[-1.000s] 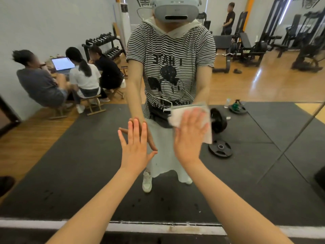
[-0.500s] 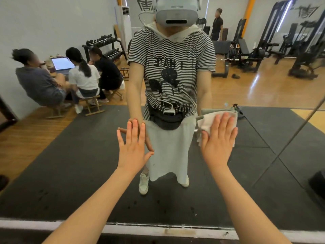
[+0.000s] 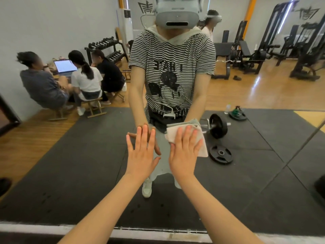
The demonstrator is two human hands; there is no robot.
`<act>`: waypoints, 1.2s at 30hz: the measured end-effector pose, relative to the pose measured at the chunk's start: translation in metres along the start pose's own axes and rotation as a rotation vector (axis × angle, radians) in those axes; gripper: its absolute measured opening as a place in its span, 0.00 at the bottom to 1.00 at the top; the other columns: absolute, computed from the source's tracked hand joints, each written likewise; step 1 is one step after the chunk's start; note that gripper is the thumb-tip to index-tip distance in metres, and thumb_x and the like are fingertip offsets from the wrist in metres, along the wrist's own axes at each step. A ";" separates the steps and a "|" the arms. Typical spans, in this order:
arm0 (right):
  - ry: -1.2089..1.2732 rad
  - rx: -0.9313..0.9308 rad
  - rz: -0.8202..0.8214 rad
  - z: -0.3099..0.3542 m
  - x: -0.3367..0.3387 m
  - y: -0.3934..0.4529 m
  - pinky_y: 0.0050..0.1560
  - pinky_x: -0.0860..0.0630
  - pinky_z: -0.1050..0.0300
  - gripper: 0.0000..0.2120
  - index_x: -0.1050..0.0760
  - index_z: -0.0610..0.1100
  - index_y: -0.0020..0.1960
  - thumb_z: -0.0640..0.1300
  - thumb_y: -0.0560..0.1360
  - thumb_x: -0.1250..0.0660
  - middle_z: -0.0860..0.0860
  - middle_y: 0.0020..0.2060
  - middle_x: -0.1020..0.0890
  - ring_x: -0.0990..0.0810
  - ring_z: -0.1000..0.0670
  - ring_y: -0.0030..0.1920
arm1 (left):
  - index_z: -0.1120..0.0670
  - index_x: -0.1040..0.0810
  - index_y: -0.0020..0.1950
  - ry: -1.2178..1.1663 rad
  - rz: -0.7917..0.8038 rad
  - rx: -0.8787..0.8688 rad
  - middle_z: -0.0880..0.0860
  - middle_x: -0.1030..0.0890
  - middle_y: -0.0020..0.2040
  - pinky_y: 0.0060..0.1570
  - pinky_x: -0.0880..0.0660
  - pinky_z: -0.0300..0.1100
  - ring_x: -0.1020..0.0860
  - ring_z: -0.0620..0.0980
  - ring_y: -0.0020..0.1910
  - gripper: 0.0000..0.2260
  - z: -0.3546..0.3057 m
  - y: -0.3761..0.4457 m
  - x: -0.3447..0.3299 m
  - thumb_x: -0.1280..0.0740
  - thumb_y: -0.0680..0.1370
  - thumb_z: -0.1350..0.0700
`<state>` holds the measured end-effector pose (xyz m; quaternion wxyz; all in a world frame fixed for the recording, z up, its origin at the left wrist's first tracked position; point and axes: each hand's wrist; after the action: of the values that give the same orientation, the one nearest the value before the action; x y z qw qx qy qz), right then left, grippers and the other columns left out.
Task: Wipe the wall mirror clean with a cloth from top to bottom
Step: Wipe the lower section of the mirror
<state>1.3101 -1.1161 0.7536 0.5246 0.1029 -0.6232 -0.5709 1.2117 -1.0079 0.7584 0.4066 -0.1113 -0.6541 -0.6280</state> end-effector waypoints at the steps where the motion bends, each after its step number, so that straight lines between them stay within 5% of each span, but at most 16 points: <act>1: -0.020 0.002 -0.002 -0.002 0.000 0.000 0.67 0.49 0.35 0.32 0.54 0.45 0.77 0.47 0.77 0.46 0.40 0.73 0.44 0.45 0.37 0.73 | 0.58 0.63 0.79 -0.007 -0.008 -0.022 0.61 0.61 0.78 0.65 0.47 0.70 0.61 0.57 0.78 0.64 0.004 -0.002 0.002 0.20 0.61 0.42; 6: -0.070 0.021 0.009 -0.010 0.000 -0.002 0.67 0.49 0.36 0.30 0.49 0.41 0.76 0.49 0.77 0.46 0.39 0.72 0.43 0.45 0.37 0.71 | 0.58 0.57 0.79 -0.042 -0.044 0.021 0.62 0.53 0.78 0.64 0.47 0.71 0.58 0.58 0.78 0.53 0.043 -0.017 0.010 0.25 0.68 0.47; 10: -0.121 -0.024 0.008 -0.003 -0.001 -0.002 0.68 0.51 0.36 0.28 0.43 0.36 0.73 0.49 0.77 0.46 0.37 0.71 0.44 0.45 0.35 0.71 | 0.62 0.48 0.76 -0.118 -0.060 0.120 0.64 0.47 0.76 0.68 0.48 0.68 0.57 0.57 0.78 0.33 0.088 -0.030 0.012 0.42 0.76 0.47; 14: -0.131 -0.052 0.005 -0.001 -0.001 -0.002 0.69 0.52 0.37 0.28 0.44 0.36 0.73 0.50 0.78 0.47 0.37 0.72 0.44 0.45 0.35 0.71 | 0.63 0.47 0.76 -0.111 -0.022 0.199 0.66 0.47 0.76 0.68 0.49 0.68 0.51 0.63 0.76 0.32 0.138 -0.041 0.006 0.45 0.77 0.48; 21: -0.055 -0.180 -0.036 0.014 -0.003 -0.001 0.72 0.56 0.40 0.29 0.51 0.37 0.76 0.46 0.79 0.48 0.32 0.73 0.42 0.51 0.35 0.73 | 0.67 0.42 0.72 -0.082 -0.013 0.090 0.67 0.43 0.71 0.60 0.46 0.75 0.44 0.67 0.70 0.29 0.165 -0.039 -0.013 0.53 0.82 0.43; 25: 0.175 -0.429 -0.142 0.055 -0.014 0.007 0.72 0.56 0.33 0.31 0.55 0.37 0.78 0.40 0.77 0.50 0.40 0.75 0.53 0.55 0.34 0.76 | 0.63 0.51 0.78 -0.096 -0.073 0.096 0.66 0.46 0.73 0.58 0.48 0.75 0.57 0.59 0.78 0.31 0.168 -0.041 -0.027 0.60 0.83 0.42; 29: 0.252 -0.583 -0.167 0.096 -0.029 0.019 0.73 0.58 0.36 0.31 0.59 0.40 0.76 0.44 0.76 0.52 0.43 0.75 0.56 0.56 0.34 0.76 | 0.58 0.61 0.79 -0.093 -0.188 0.036 0.58 0.62 0.79 0.70 0.59 0.66 0.62 0.55 0.78 0.30 0.171 -0.043 -0.032 0.59 0.83 0.43; 32: 0.125 -0.365 -0.079 0.144 -0.047 0.014 0.70 0.46 0.30 0.33 0.54 0.40 0.78 0.42 0.74 0.50 0.35 0.76 0.47 0.48 0.31 0.74 | 0.60 0.56 0.79 -0.083 -0.197 0.043 0.60 0.59 0.79 0.70 0.57 0.67 0.62 0.55 0.78 0.30 0.170 -0.042 -0.033 0.58 0.83 0.43; 36: 0.071 0.043 -0.015 0.163 -0.056 0.001 0.74 0.61 0.46 0.36 0.61 0.48 0.79 0.42 0.76 0.46 0.49 0.79 0.57 0.58 0.46 0.78 | 0.60 0.59 0.79 -0.103 -0.188 0.051 0.60 0.60 0.79 0.65 0.49 0.72 0.62 0.55 0.78 0.30 0.171 -0.042 -0.031 0.59 0.83 0.43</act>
<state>1.2087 -0.9769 0.7572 0.5398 0.1390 -0.6156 -0.5570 1.1372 -0.8488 0.7266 0.3143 -0.0713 -0.6976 -0.6400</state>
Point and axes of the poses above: each hand's wrist, its own y-axis towards the middle knuckle, its own x-axis out of the back of the hand, z = x × y
